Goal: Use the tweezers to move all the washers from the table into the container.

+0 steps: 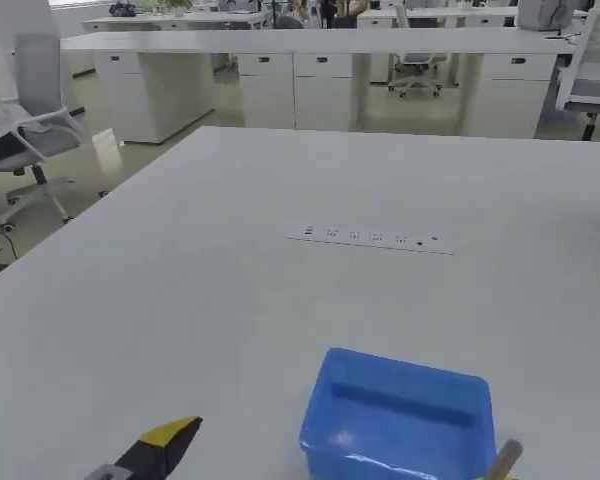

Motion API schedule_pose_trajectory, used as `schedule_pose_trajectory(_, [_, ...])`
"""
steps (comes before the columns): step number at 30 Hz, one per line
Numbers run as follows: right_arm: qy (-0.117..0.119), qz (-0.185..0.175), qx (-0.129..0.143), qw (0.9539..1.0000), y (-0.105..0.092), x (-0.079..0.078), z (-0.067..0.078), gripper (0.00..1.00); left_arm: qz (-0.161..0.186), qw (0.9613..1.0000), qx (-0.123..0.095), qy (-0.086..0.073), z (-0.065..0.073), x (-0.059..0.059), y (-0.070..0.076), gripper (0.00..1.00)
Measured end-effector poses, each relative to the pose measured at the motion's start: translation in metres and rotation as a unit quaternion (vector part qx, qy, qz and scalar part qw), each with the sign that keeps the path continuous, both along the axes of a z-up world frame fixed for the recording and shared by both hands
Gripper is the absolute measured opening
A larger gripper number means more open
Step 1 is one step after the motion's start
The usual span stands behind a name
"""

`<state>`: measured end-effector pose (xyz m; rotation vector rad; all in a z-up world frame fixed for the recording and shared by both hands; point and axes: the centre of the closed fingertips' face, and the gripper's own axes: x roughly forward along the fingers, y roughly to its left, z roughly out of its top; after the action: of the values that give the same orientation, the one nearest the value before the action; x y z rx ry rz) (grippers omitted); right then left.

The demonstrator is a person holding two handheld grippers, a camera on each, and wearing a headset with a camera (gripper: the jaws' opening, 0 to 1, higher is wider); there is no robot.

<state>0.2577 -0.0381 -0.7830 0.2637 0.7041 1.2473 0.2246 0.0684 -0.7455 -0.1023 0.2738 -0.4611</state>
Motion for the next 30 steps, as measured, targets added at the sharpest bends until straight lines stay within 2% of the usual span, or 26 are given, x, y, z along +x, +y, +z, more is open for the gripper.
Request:
schedule_pose_trajectory(5, [-0.005, -0.016, 0.008, 0.9998, -0.002, 0.015, 0.013, 0.03, 0.013, 0.9996, 0.017, -0.019, 0.004, 0.001, 0.006, 0.98])
schedule_pose_trajectory(7, [-0.014, -0.021, 0.01, 0.9996, -0.002, 0.021, 0.018, 0.03, 0.032, 0.9975, 0.048, -0.041, 0.008, 0.004, 0.015, 0.99])
schedule_pose_trajectory(8, [-0.016, -0.022, 0.009, 0.9996, -0.002, 0.023, 0.019, 0.03, 0.034, 0.9971, 0.054, -0.042, 0.008, 0.004, 0.016, 0.99])
schedule_pose_trajectory(9, [-0.021, -0.025, 0.008, 0.9994, -0.002, 0.027, 0.021, 0.03, 0.039, 0.9962, 0.067, -0.041, 0.007, 0.003, 0.018, 0.99])
schedule_pose_trajectory(10, [-0.026, -0.027, 0.006, 0.9993, -0.002, 0.03, 0.022, 0.03, 0.039, 0.9965, 0.063, -0.039, 0.006, 0.003, 0.017, 0.99])
schedule_pose_trajectory(13, [-0.06, -0.039, -0.014, 0.9974, -0.003, 0.045, 0.021, 0.03, 0.035, 0.9971, 0.058, -0.034, 0.004, 0.004, 0.017, 0.99])
schedule_pose_trajectory(16, [-0.069, -0.046, -0.008, 0.9965, -0.001, 0.053, 0.026, 0.03, 0.029, 0.9974, 0.061, -0.025, 0.0, 0.004, 0.014, 0.98])
schedule_pose_trajectory(19, [-0.091, -0.057, -0.028, 0.9938, -0.001, 0.064, 0.022, 0.03, 0.025, 0.9976, 0.061, -0.022, -0.001, 0.003, 0.013, 0.98])
schedule_pose_trajectory(23, [-0.107, -0.065, -0.069, 0.9898, -0.004, 0.076, 0.006, 0.03, 0.028, 0.9977, 0.059, -0.019, -0.003, 0.004, 0.015, 0.98])
schedule_pose_trajectory(27, [-0.104, -0.07, -0.09, 0.9881, -0.005, 0.083, -0.009, 0.03, 0.028, 0.9979, 0.057, -0.014, -0.004, 0.003, 0.016, 0.97])
schedule_pose_trajectory(30, [-0.114, -0.077, -0.1, 0.9854, -0.006, 0.09, -0.015, 0.03, 0.026, 0.9978, 0.06, -0.011, -0.006, 0.002, 0.015, 0.96])
